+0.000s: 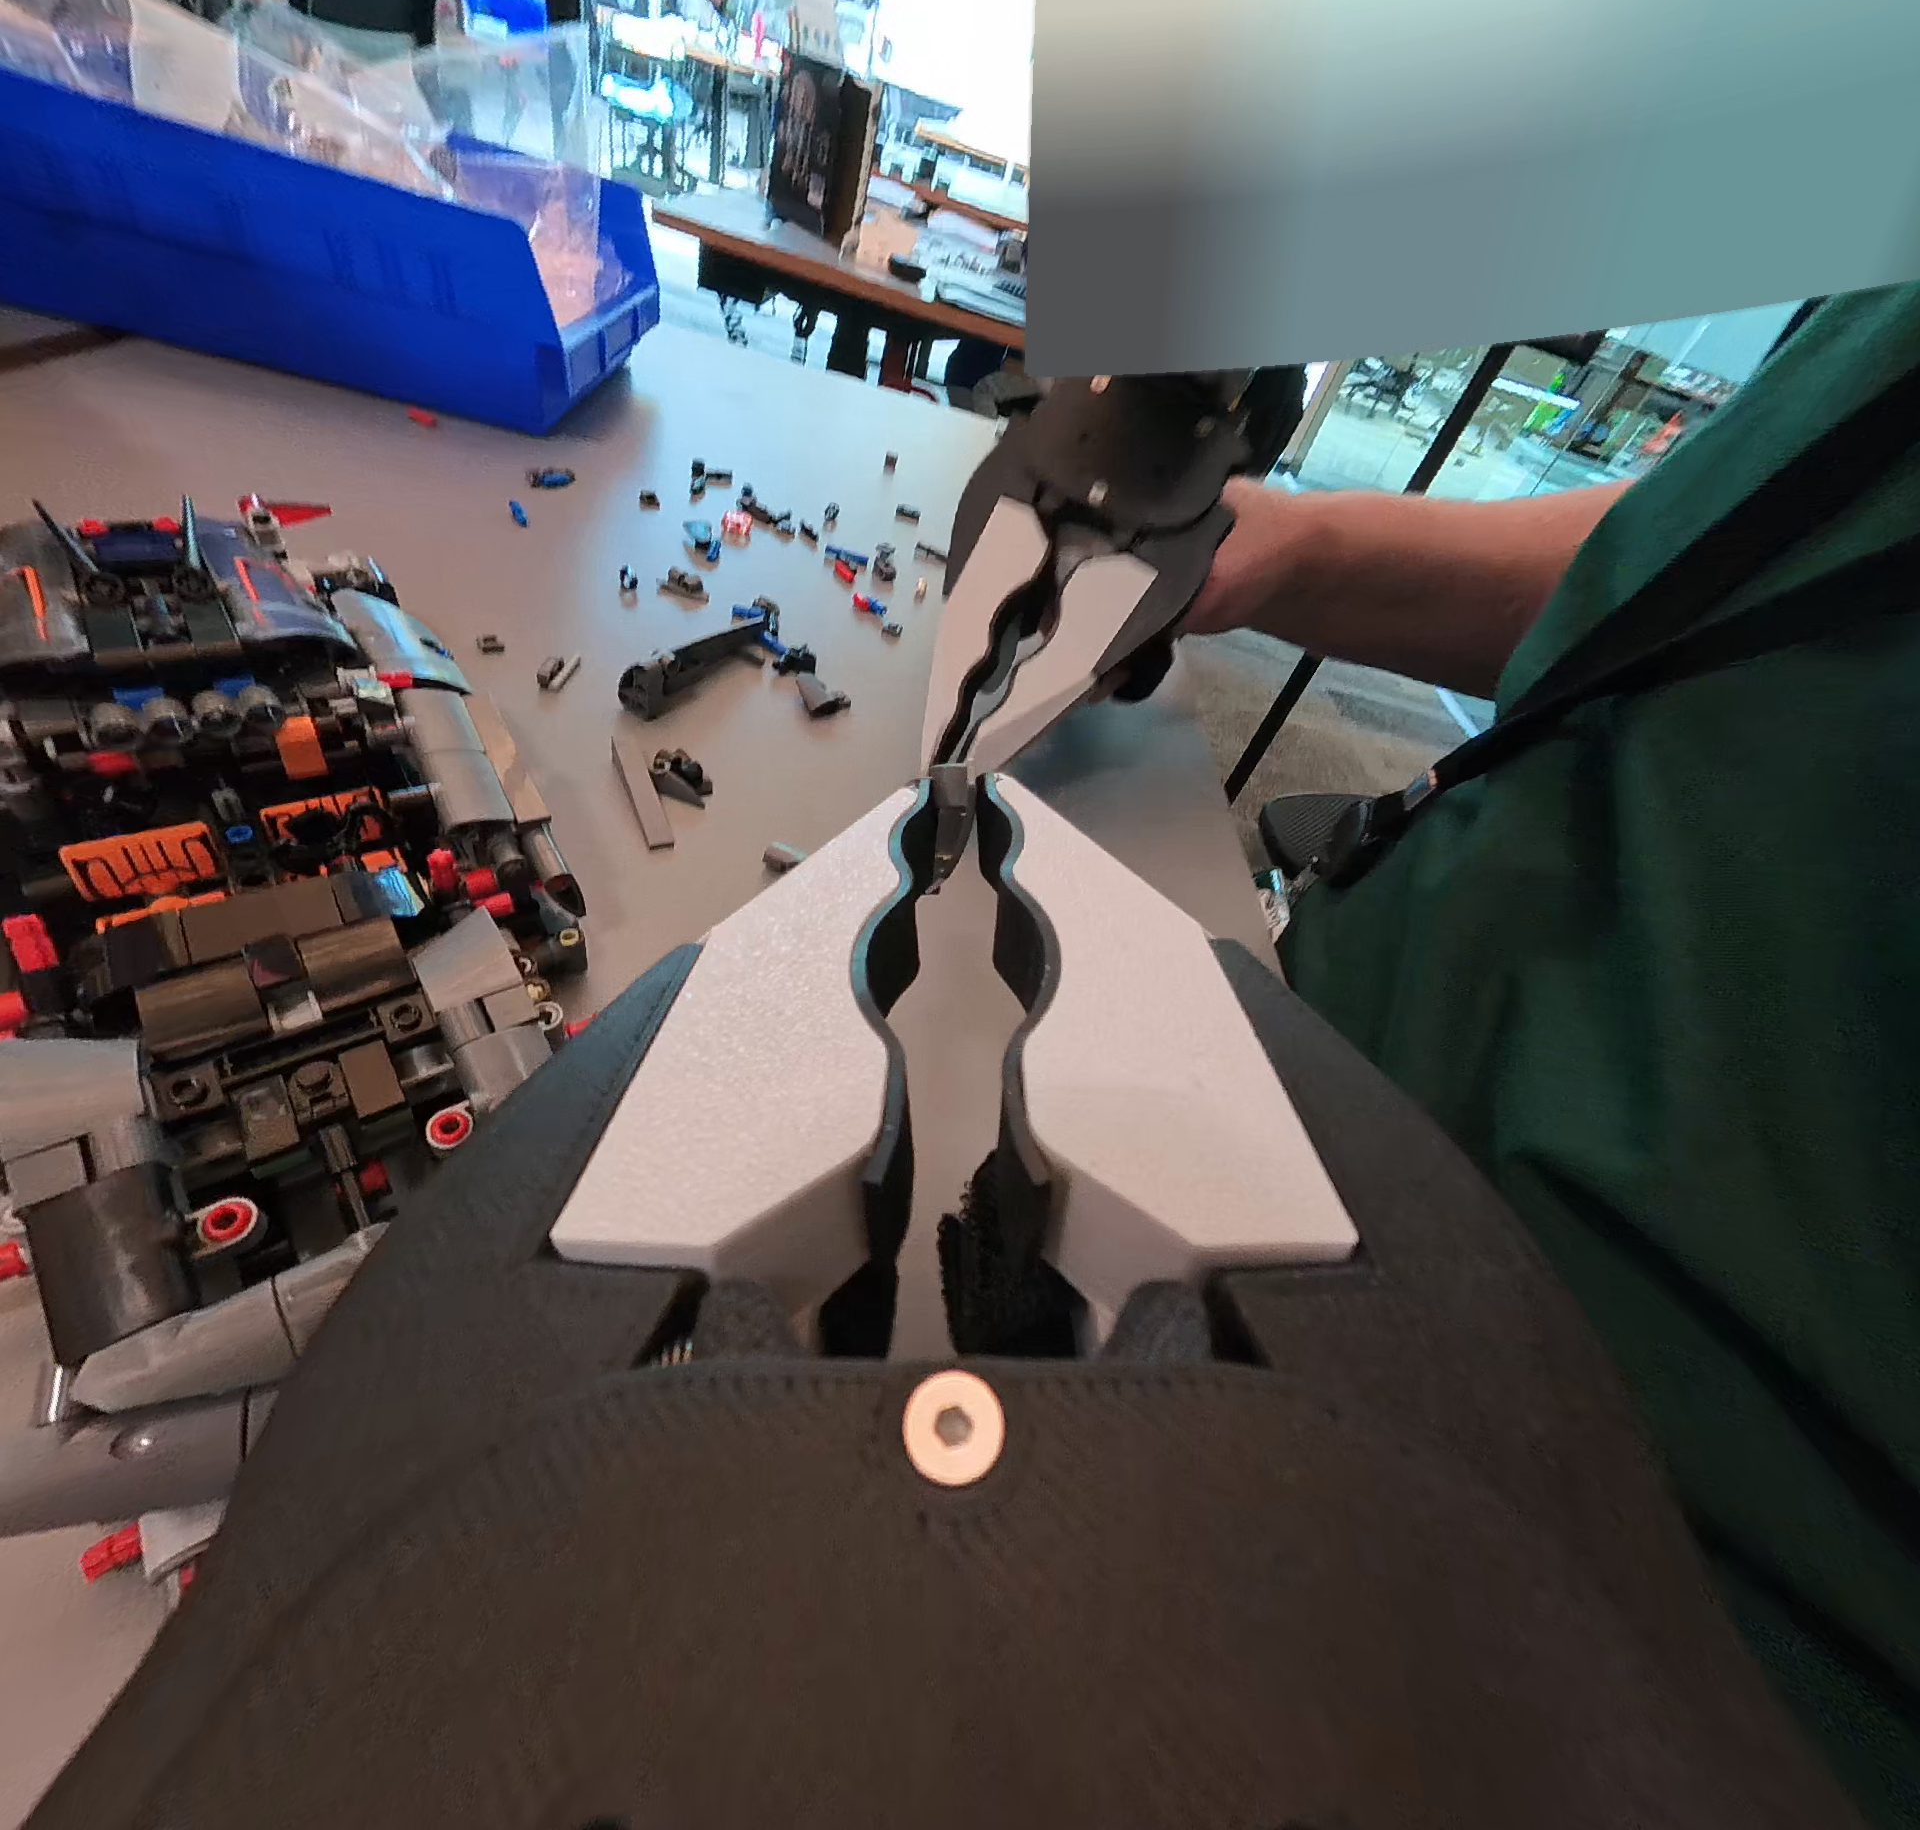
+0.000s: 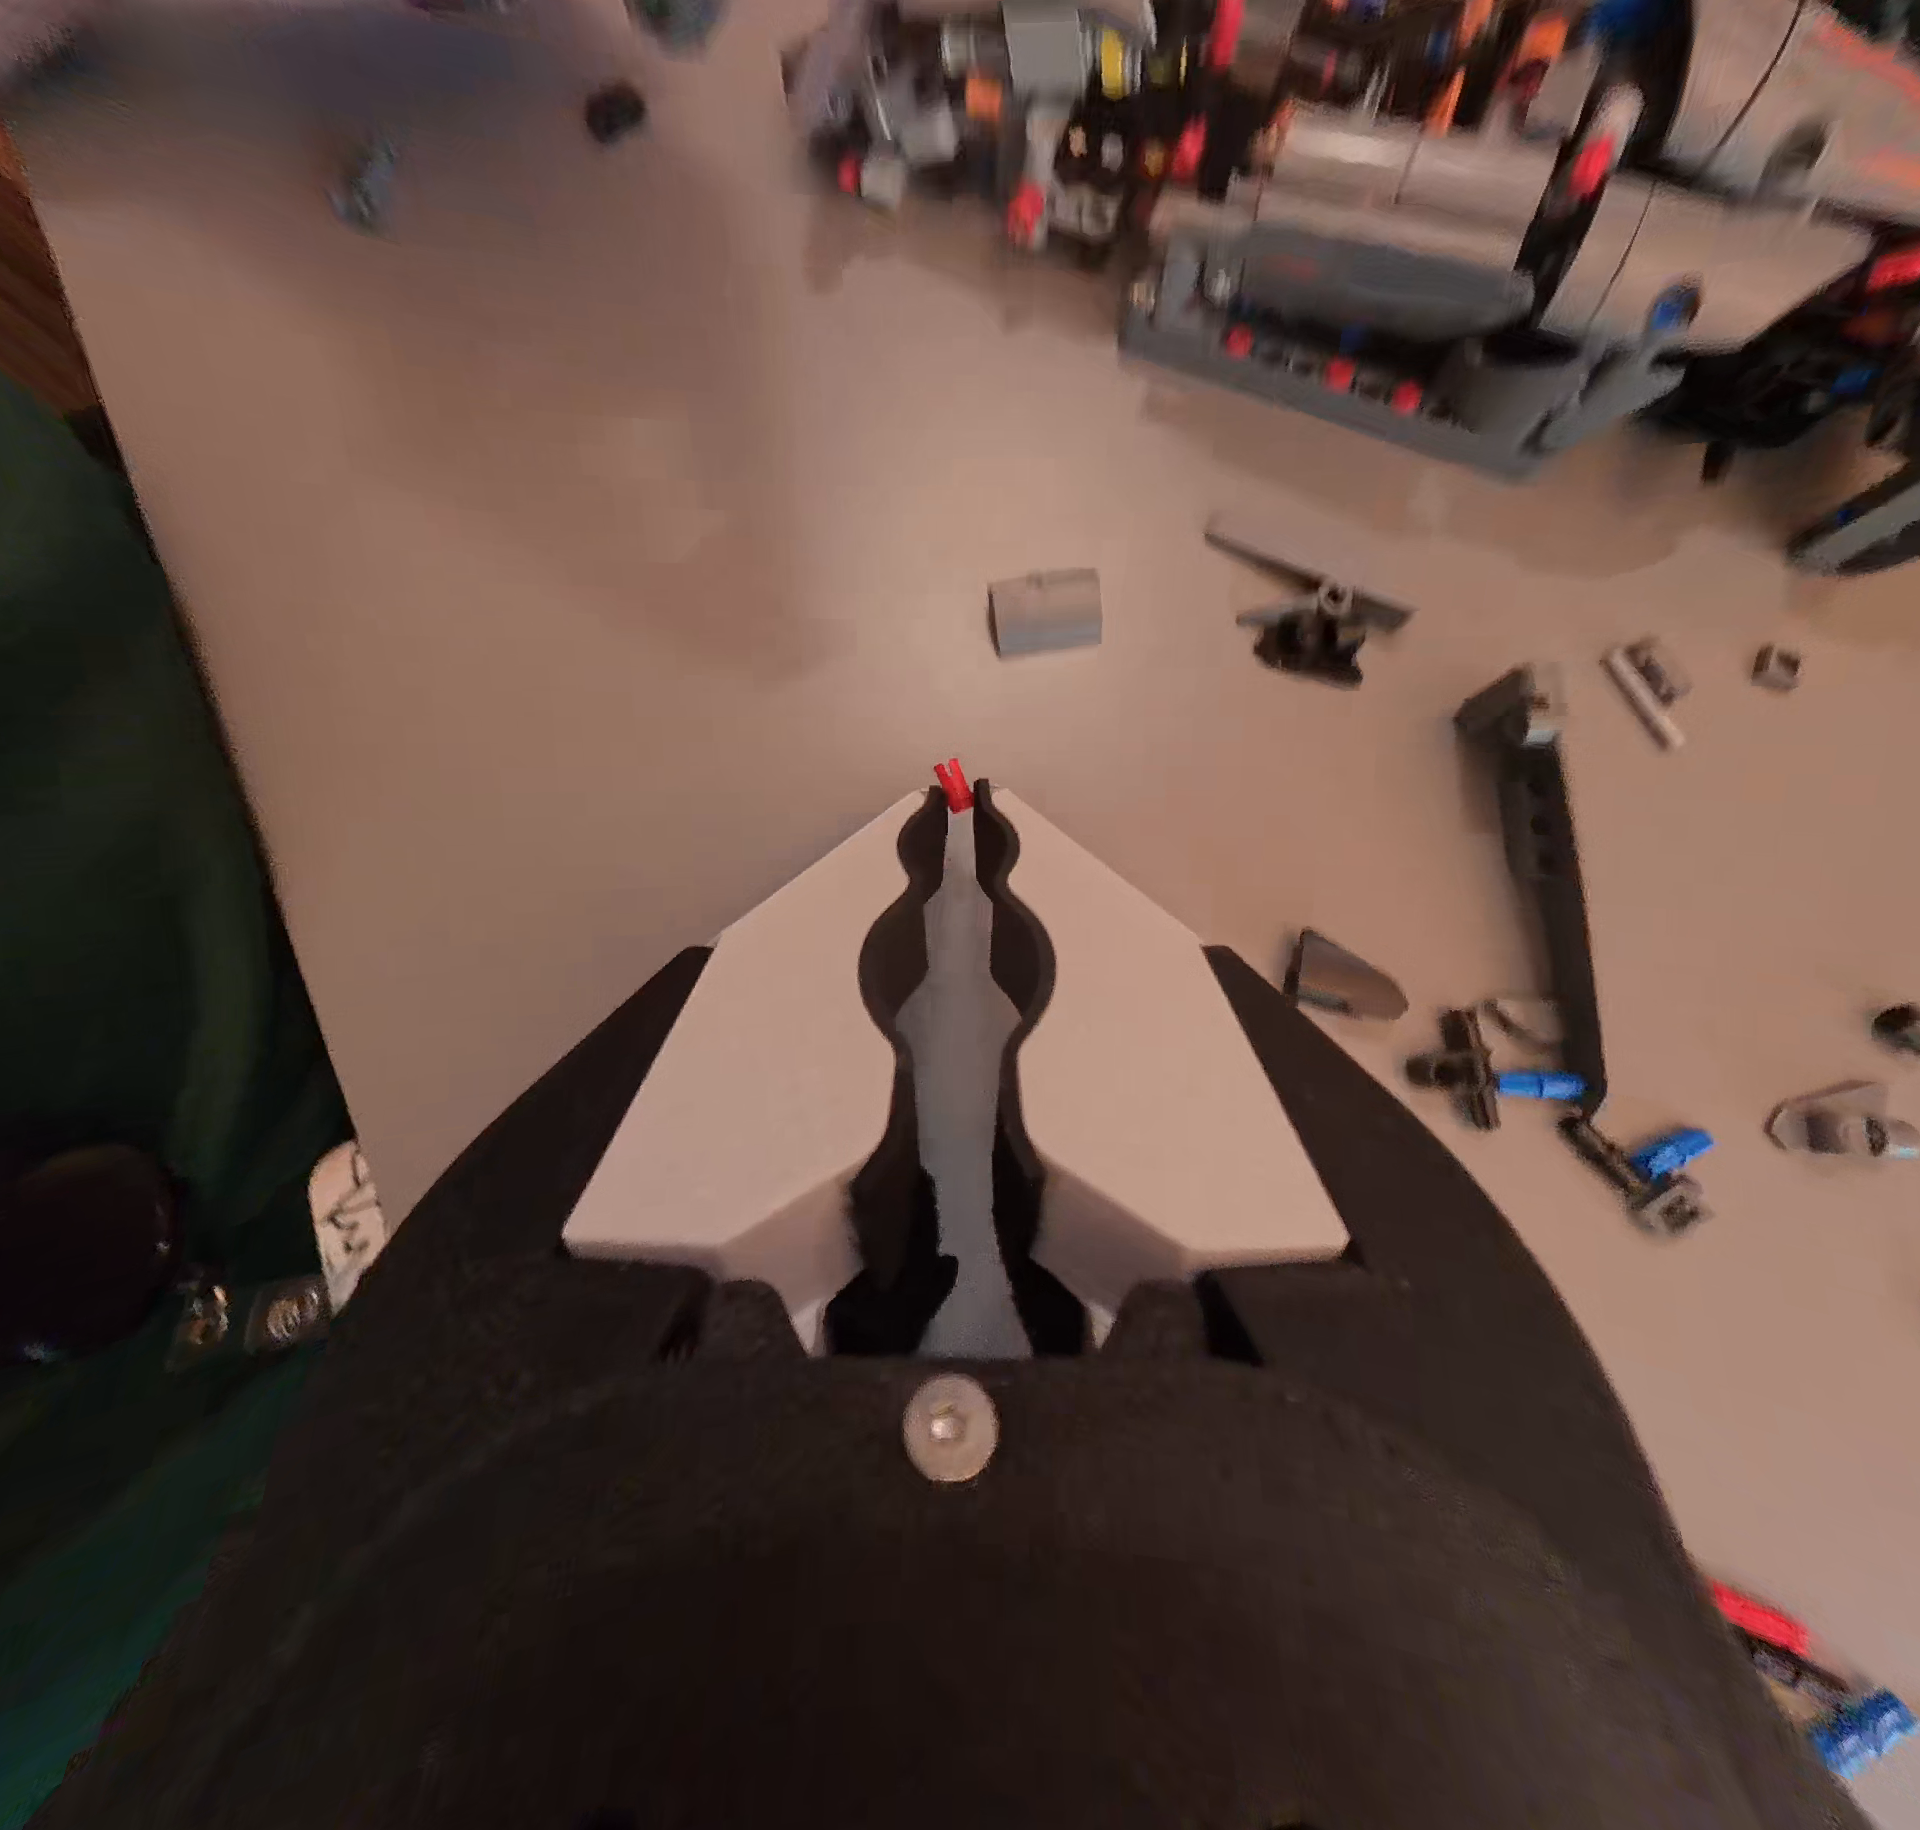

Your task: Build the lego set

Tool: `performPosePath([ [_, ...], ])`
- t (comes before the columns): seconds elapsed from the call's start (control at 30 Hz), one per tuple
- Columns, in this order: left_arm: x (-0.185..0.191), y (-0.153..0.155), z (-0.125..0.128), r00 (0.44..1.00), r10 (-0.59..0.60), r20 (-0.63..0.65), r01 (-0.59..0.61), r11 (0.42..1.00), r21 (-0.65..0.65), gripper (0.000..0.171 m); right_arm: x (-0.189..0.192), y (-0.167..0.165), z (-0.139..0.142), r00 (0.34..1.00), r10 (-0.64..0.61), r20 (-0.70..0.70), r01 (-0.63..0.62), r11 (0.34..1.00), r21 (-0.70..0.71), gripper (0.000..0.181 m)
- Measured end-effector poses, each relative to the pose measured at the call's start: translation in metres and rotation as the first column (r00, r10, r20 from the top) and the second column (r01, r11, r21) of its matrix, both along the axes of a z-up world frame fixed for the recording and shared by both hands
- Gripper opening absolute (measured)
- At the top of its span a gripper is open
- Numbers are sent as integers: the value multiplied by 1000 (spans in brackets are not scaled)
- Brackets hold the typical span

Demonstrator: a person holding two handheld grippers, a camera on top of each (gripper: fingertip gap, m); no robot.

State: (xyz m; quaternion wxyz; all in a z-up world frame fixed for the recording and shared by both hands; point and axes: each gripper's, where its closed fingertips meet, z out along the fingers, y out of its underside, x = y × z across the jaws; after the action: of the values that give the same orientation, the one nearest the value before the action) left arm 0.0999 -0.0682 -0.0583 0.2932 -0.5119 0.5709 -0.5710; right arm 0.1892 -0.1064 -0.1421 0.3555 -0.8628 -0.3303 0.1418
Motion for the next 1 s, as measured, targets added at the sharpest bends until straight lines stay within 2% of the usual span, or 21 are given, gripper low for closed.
performPosePath([
  [0.13,5,-3,-9,999,4,-53,-4,1000,13,5,-29,14,29,996,50,-75,-44,995,86,2],
  [0.33,12,-10,-22,989,8,-145,4,997,82,5,-55,25,54,986,143,-88,-126,977,170,3],
  [0.63,24,-19,-49,941,37,-337,64,957,284,6,-70,26,53,972,235,3,-231,952,202,2],
  [1.0,36,-19,-58,909,130,-396,80,878,471,5,-58,23,44,955,210,209,-258,936,238,2],
])
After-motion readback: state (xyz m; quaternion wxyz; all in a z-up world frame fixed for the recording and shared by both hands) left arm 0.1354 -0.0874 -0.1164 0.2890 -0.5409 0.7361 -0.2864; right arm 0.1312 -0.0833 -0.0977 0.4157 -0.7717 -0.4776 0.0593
